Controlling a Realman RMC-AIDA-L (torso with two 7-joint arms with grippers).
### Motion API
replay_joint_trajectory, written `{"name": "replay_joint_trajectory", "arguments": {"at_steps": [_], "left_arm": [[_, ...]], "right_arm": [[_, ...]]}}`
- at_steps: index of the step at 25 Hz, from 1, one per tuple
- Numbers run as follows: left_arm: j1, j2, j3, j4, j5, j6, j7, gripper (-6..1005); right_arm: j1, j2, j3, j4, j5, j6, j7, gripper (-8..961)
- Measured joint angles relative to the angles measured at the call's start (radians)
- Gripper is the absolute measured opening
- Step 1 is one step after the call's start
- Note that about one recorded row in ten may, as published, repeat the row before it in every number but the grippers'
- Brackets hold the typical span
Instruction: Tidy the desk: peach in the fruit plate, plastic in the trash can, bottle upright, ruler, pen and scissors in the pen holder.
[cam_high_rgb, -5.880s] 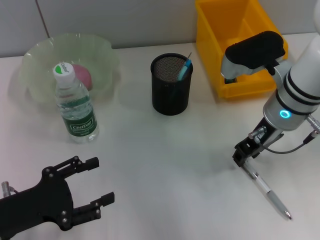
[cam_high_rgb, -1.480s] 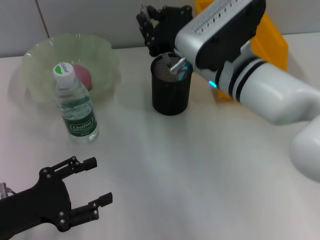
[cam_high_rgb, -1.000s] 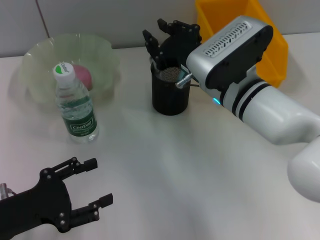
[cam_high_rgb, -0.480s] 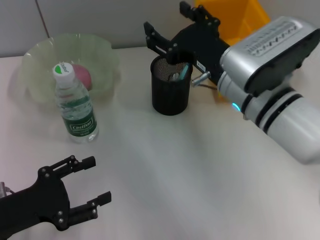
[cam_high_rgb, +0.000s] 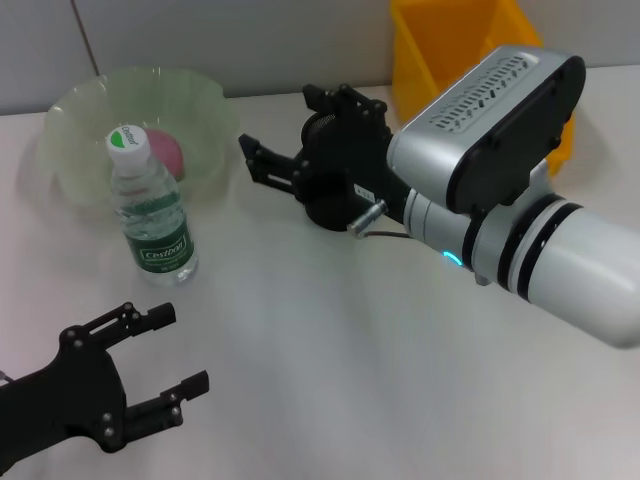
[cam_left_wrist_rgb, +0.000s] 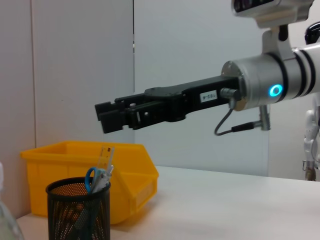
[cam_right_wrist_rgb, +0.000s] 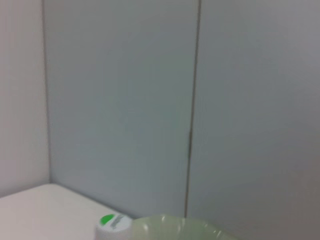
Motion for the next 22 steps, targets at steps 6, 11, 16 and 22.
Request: {"name": "replay_joint_trajectory", "arguments": {"at_steps": [6,11,16,22], "left_arm": [[0.005,0.004,-0.003,0.0,0.0,0.001,0.0,784],[0.008,0.009,-0.019,0.0,0.0,0.007,-0.001,784],[0.008,0.01,-0.024,0.0,0.0,0.008,-0.001,784],[0.007,0.011,-0.029,0.0,0.0,0.012,-0.003,784]], "right_arm": [[-0.033,-0.004,-0.022,-0.091,0.003,-0.147,-0.151,822],[-0.099,0.01,0.0,-0.197,0.019,-0.347,-0.301,821],[-0.182,0.011,0.077,-0.21,0.301,-0.399,-0.658,820],[-0.259,0.032,0.339,-0.1,1.08,-0.743,-1.338,820]]}}
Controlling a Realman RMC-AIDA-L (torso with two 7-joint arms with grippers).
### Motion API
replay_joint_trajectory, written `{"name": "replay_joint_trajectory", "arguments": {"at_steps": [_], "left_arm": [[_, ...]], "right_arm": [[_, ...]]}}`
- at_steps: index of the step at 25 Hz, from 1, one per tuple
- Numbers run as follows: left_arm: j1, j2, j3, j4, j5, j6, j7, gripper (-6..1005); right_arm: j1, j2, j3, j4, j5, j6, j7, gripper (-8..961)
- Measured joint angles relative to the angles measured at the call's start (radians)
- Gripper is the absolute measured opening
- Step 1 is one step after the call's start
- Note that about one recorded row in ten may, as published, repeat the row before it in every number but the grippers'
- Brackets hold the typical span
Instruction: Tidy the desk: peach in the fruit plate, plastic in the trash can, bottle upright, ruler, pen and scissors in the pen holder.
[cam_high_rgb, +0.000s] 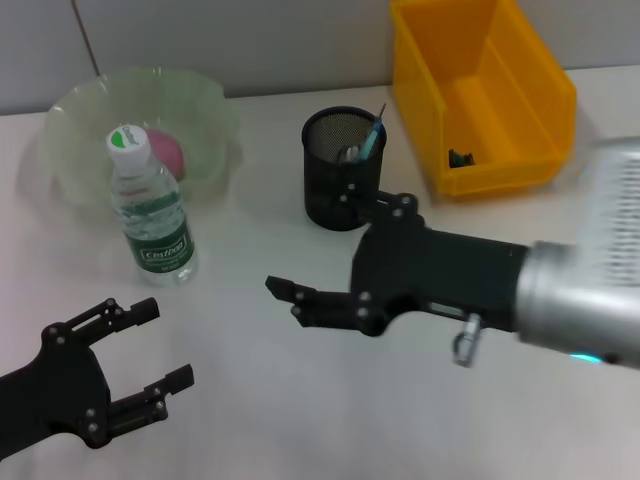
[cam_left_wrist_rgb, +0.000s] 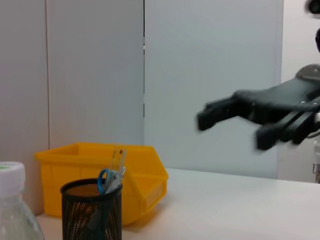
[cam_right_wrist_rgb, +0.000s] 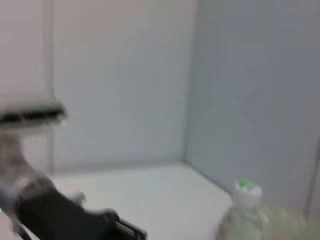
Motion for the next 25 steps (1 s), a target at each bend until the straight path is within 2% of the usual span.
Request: {"name": "replay_joint_trajectory", "arguments": {"at_steps": [1,2,3,6,7,8,11,12,17,25], "left_arm": [[0.0,0.0,-0.001,0.0,0.0,0.003,-0.001,784],[-0.001,0.0,-0.003,0.0,0.0,0.008,-0.003,784],[-0.001,0.0,-0.003,0.0,0.0,0.008,-0.003,784],[-0.001,0.0,-0.014,0.0,-0.001,0.029,-0.002,784],[0.0,0.001,-0.02,0.001,-0.001,0.04,-0.002,784],[0.0,0.001,-0.02,0.001,-0.001,0.04,-0.002,784],[0.0,0.006,-0.023,0.001,-0.001,0.06,-0.001,784],[-0.001,0.007,-0.023,0.001,-0.001,0.067,-0.001,784],[-0.001,0.007,-0.023,0.001,-0.001,0.067,-0.001,784],[-0.009,0.005,-0.022,0.002,0.005,0.073,0.0,784]], "right_arm": [[0.001,0.012,0.07,0.059,0.113,-0.106,-0.097,820],[0.032,0.027,0.193,0.212,0.276,-0.298,-0.225,820],[0.032,0.027,0.193,0.212,0.276,-0.298,-0.225,820],[0.098,0.028,0.306,0.463,0.389,-0.479,-0.39,820],[0.144,0.028,0.371,0.629,0.418,-0.567,-0.503,820],[0.144,0.028,0.371,0.629,0.418,-0.567,-0.503,820],[0.22,0.025,0.463,0.827,0.417,-0.679,-0.584,820],[0.27,0.02,0.512,0.925,0.398,-0.722,-0.595,820],[0.32,0.02,0.556,1.006,0.343,-0.738,-0.609,820],[0.377,0.024,0.55,1.066,0.303,-0.717,-0.609,820]]}}
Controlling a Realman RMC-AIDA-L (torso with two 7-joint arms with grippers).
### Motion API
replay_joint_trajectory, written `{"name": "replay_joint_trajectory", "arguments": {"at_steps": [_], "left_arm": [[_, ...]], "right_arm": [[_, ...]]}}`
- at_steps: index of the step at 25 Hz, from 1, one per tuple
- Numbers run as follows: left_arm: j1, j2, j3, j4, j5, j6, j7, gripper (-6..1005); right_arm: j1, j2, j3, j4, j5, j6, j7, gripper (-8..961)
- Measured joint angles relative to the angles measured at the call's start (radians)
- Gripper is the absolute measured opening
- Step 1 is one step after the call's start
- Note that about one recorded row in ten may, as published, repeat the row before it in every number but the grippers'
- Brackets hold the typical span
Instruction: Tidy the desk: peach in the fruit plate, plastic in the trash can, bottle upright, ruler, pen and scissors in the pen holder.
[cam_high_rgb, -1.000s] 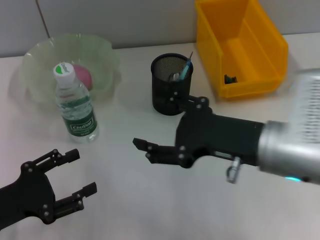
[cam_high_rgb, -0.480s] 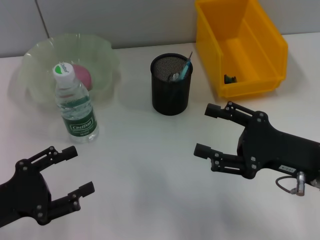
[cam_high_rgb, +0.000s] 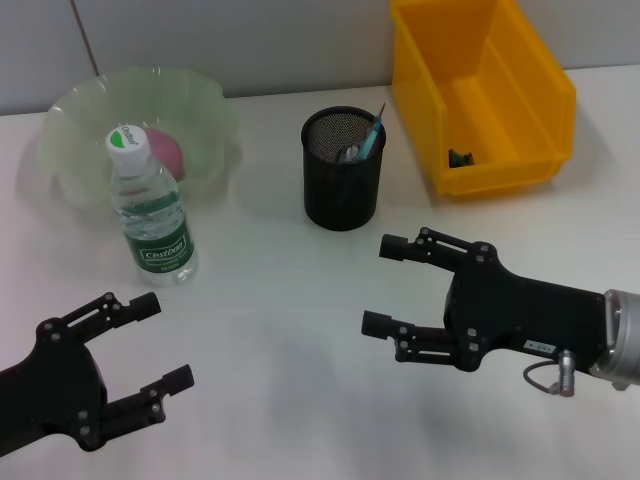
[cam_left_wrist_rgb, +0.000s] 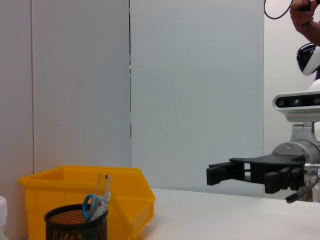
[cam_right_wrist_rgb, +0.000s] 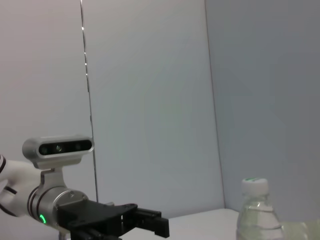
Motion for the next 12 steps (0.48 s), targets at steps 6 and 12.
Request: {"name": "replay_joint_trajectory", "arguments": {"at_steps": [6,12], "left_arm": [[-0.002,0.0,0.0,0.0,0.001,0.0,0.001,784],[-0.004,-0.001,0.002,0.0,0.001,0.0,-0.002,784]], "right_arm": [[0.022,0.001,-0.003,0.028,-0.013,0.01,0.0,820],[0.027,0.001,-0.004,0.036,-0.016,0.02,-0.001,820]]}}
